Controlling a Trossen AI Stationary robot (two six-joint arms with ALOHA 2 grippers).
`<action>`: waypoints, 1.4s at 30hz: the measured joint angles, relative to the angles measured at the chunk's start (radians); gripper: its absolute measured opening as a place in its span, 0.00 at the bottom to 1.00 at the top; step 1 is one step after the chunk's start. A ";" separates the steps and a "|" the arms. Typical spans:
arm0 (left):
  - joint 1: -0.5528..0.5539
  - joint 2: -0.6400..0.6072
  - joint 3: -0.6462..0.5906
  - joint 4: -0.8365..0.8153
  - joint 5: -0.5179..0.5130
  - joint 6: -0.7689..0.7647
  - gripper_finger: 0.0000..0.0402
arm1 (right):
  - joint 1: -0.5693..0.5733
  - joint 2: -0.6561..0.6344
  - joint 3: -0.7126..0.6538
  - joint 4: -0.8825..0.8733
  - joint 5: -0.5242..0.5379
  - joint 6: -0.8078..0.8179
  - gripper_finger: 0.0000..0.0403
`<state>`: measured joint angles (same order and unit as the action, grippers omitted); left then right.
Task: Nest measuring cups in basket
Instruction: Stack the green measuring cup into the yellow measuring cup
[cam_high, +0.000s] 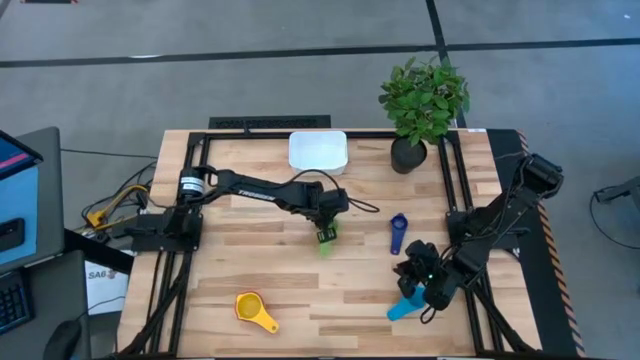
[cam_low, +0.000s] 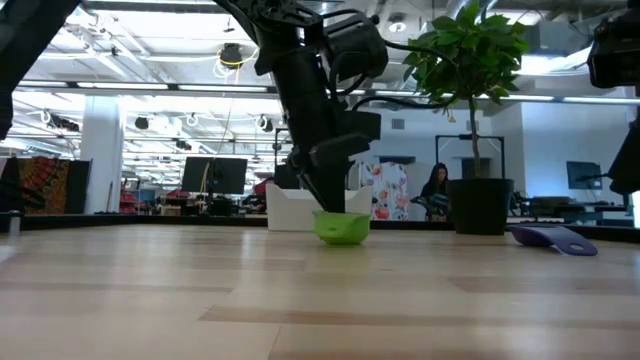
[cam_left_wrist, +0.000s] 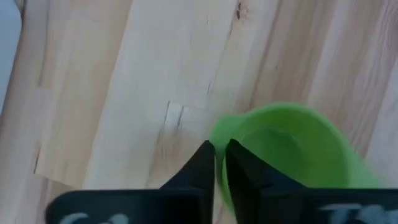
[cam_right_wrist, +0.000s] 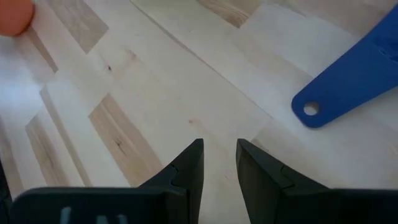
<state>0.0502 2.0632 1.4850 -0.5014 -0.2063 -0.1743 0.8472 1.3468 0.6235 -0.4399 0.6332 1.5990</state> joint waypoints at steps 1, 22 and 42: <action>0.000 -0.002 0.000 -0.002 0.000 -0.013 0.03 | -0.002 0.000 0.000 0.000 0.000 -0.001 0.30; -0.303 -0.187 -0.001 -0.491 -0.272 -0.505 0.01 | -0.196 0.000 0.000 0.184 0.043 -0.441 0.29; -0.811 -0.292 0.000 -0.715 -0.163 -1.611 0.01 | -0.380 0.000 0.000 0.265 -0.065 -0.685 0.25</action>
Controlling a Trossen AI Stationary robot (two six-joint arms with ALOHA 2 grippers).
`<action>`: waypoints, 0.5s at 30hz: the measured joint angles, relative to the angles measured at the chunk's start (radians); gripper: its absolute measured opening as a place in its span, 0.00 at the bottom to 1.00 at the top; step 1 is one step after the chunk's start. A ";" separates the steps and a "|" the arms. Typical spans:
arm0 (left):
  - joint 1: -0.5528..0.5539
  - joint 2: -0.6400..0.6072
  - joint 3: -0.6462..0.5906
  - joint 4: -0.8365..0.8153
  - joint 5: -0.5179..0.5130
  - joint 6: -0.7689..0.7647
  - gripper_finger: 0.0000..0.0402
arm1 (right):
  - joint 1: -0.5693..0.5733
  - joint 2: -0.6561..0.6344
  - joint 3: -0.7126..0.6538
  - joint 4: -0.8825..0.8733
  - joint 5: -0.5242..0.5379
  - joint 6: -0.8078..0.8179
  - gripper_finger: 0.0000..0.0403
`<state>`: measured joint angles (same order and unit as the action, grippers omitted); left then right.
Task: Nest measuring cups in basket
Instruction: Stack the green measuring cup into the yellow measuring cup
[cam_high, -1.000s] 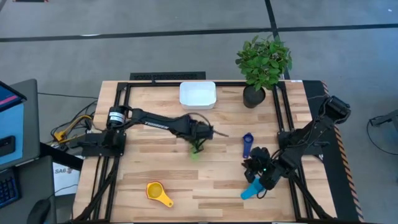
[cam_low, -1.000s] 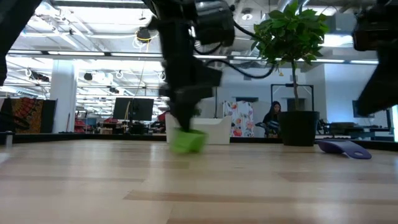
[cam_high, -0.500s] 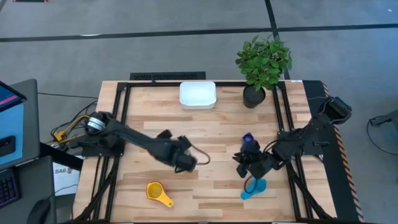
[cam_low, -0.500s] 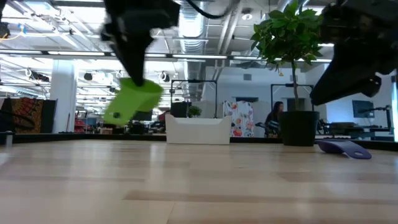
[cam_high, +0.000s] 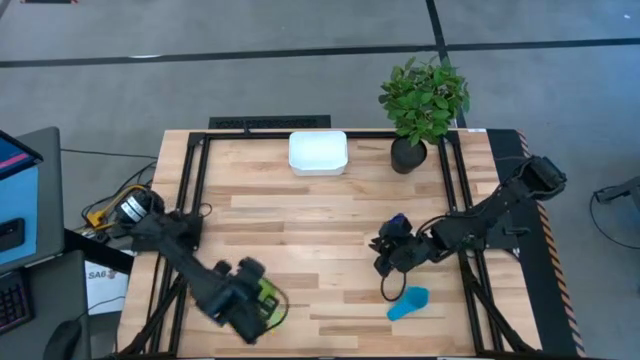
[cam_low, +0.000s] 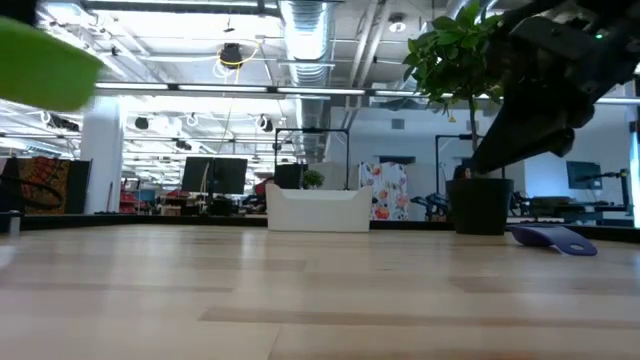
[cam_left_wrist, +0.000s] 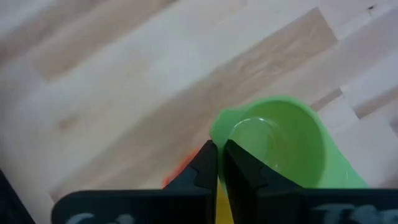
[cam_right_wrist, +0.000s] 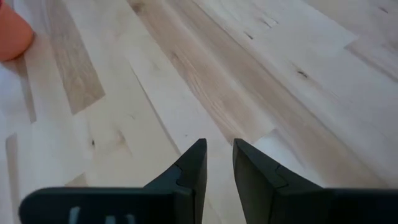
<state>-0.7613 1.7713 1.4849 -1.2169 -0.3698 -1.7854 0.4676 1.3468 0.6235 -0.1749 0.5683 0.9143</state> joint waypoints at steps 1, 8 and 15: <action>-0.019 -0.001 0.000 -0.003 0.000 -0.045 0.01 | -0.008 0.000 0.000 0.000 -0.010 -0.009 0.25; -0.128 0.000 0.000 -0.006 0.021 -0.306 0.01 | -0.029 0.000 0.000 0.000 -0.048 -0.072 0.25; -0.178 0.026 0.001 0.041 0.011 -0.379 0.01 | -0.007 0.000 0.000 -0.006 -0.047 -0.089 0.25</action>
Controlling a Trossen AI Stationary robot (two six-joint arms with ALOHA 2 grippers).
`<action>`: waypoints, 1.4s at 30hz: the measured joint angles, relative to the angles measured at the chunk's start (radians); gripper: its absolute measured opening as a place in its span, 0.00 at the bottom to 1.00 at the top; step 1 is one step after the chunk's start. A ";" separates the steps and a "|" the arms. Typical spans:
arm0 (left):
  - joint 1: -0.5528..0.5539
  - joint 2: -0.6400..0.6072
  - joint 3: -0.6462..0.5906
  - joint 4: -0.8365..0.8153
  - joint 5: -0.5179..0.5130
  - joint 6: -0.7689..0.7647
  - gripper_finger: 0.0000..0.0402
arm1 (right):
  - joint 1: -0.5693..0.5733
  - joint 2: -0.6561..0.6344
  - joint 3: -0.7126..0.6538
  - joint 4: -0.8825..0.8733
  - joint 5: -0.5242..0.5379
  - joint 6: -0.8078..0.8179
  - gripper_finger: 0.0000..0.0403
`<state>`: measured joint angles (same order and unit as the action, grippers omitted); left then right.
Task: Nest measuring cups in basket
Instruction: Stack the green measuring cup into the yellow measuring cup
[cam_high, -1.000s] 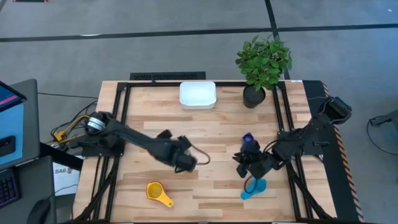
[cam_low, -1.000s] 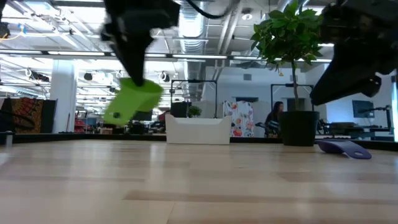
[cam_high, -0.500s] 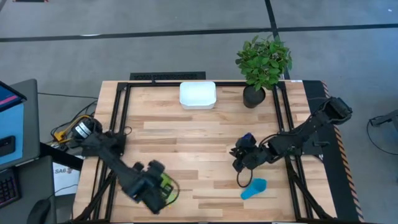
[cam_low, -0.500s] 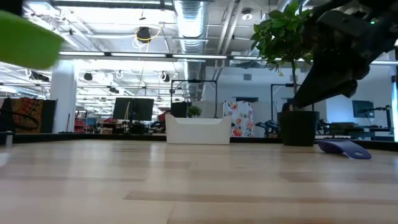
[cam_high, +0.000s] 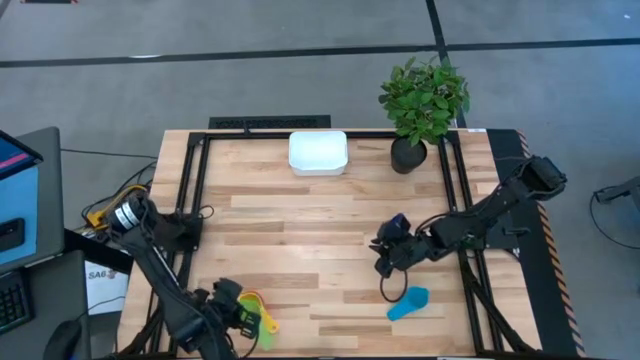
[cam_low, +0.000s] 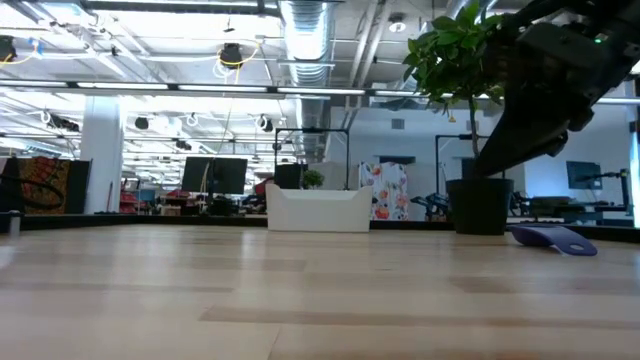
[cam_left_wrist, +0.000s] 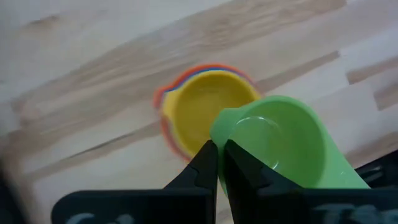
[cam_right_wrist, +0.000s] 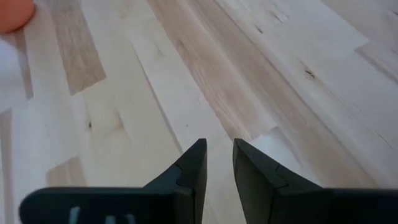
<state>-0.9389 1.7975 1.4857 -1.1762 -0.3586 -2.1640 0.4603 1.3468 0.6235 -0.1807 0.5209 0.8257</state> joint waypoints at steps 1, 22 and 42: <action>0.002 0.012 0.000 0.008 -0.002 0.006 0.01 | 0.003 0.000 0.000 -0.001 0.000 -0.001 0.25; 0.017 0.061 0.000 -0.134 0.040 0.009 0.01 | 0.004 0.000 0.000 -0.002 -0.001 -0.023 0.25; 0.014 0.061 0.025 -0.151 0.186 0.268 0.28 | 0.004 0.000 0.000 0.002 -0.025 -0.021 0.25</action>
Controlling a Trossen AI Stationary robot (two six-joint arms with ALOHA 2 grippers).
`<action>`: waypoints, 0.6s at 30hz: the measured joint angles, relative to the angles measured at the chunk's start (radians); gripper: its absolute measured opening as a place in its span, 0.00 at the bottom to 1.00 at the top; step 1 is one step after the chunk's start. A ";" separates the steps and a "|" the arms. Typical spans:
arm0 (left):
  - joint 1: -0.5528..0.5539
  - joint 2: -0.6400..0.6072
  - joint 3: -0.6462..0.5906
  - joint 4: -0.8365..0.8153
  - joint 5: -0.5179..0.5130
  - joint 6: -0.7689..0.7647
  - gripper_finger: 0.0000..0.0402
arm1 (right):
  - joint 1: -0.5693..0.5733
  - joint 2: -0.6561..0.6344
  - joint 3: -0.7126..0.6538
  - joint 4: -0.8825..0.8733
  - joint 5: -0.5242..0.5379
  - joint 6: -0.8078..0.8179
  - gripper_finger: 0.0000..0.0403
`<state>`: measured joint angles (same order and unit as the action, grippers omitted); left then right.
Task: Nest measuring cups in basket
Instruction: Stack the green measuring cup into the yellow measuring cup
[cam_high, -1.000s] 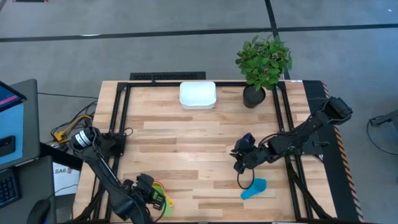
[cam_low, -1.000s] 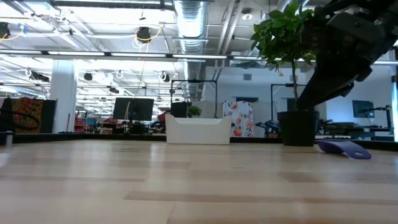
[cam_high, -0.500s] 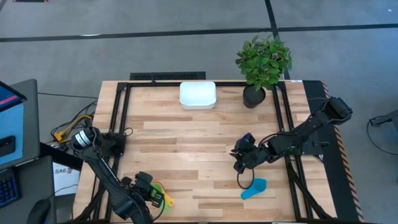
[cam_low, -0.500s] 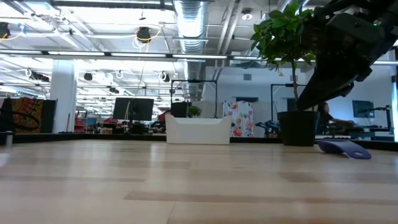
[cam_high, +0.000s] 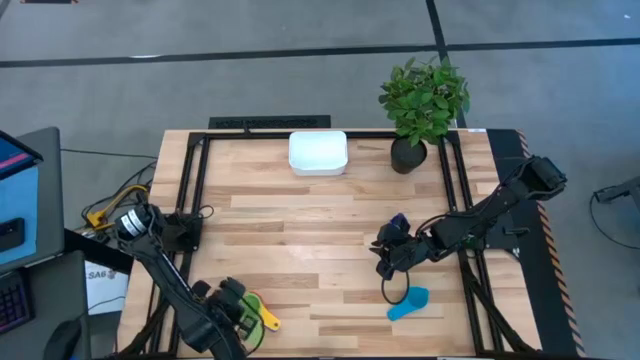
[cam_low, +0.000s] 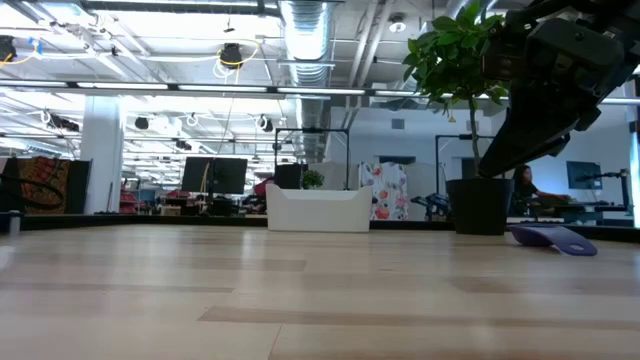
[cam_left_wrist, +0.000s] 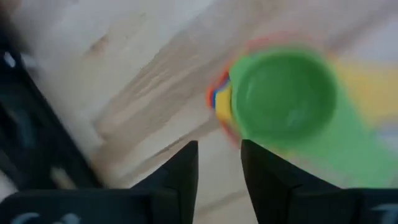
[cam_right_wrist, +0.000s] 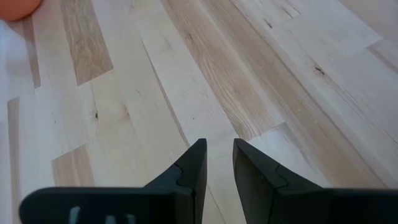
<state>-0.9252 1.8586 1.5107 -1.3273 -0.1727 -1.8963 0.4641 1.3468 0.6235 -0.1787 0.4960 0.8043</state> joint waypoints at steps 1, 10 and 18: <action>-0.008 -0.001 0.008 0.035 0.028 0.078 0.28 | 0.000 0.000 0.000 0.000 -0.001 0.000 0.25; -0.084 0.068 0.003 0.405 0.018 0.365 0.14 | 0.011 0.000 0.000 0.001 -0.005 0.010 0.25; -0.061 0.170 0.003 0.404 0.010 0.366 0.04 | 0.011 0.000 0.000 0.001 0.001 0.009 0.25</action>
<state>-0.9859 2.0286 1.5139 -0.9231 -0.1627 -1.5299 0.4749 1.3468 0.6235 -0.1773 0.4973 0.8135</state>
